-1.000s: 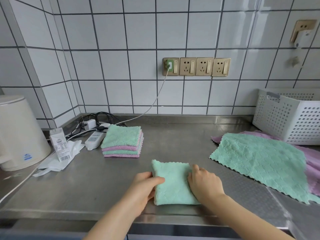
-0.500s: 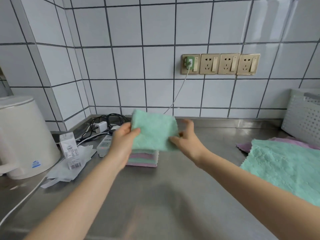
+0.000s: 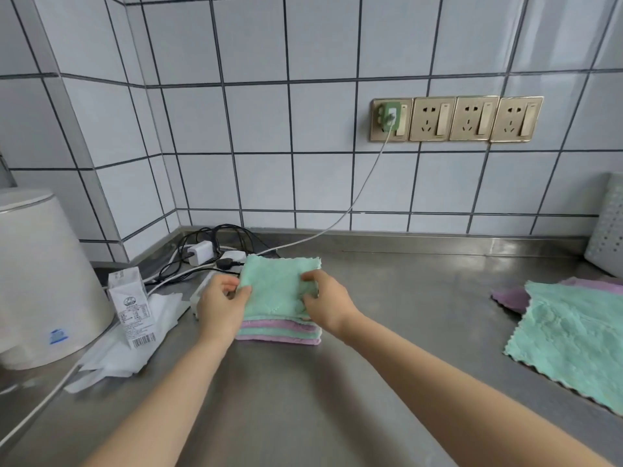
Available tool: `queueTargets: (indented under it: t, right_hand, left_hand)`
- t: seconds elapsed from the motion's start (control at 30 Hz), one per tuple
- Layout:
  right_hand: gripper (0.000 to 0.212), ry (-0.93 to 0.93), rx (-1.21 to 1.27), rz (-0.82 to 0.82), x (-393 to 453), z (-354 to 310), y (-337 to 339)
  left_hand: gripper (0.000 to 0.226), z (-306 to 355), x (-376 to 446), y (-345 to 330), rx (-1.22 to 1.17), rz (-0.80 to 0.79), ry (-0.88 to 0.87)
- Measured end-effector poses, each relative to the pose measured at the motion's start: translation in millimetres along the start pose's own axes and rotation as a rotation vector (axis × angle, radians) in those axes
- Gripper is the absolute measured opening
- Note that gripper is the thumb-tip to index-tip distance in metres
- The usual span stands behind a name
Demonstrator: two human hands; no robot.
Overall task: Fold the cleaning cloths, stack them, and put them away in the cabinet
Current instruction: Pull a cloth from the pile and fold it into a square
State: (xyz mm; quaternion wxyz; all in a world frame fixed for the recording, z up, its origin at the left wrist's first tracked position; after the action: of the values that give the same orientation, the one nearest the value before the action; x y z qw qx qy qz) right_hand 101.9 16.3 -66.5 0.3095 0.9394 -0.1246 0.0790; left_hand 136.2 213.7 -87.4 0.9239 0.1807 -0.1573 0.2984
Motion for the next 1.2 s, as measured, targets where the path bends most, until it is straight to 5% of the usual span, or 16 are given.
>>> queueTargets:
  t: [0.33, 0.5, 0.67, 0.77, 0.93, 1.2]
  right_hand:
    - [0.048, -0.013, 0.051, 0.045, 12.3, 6.5, -11.0]
    - [0.044, 0.039, -0.095, 0.025, 15.9, 10.4, -9.8]
    - [0.047, -0.029, -0.127, -0.053, 5.7, 24.8, 1.2]
    - [0.044, 0.011, -0.136, -0.041, -11.9, 31.3, 24.0]
    - [0.036, 0.07, -0.257, -0.043, -50.2, 58.2, 79.3]
    - [0.026, 0.165, -0.662, 0.113, -113.2, 140.2, 213.7]
  left_hand:
    - [0.017, 6.4, 11.4, -8.9, 0.064, -0.031, -0.253]
    - [0.017, -1.2, 2.3, -10.2, 0.087, -0.068, -0.151]
    - [0.036, -11.4, -8.5, -4.0, 0.123, -0.283, -0.071]
    - [0.034, 4.0, -14.6, 15.3, 0.343, -0.158, -0.251]
    - [0.033, 49.6, -43.2, 26.6, 0.354, -0.042, -0.49]
    - [0.031, 113.6, -170.1, -54.7, 0.174, -0.372, -0.688]
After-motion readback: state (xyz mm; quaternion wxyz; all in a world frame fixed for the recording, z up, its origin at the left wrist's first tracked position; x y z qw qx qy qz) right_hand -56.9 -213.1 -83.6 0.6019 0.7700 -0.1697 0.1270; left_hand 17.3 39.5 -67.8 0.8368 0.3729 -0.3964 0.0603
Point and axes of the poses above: each hand's wrist, its own x-axis towards the middle knuckle, its own y-axis out of the back of the hand, z = x × y, the point moved 5 cm from there along x, towards the middle knuckle, and after that the axes turned 11 degrees about z, right-handed, at the moved point
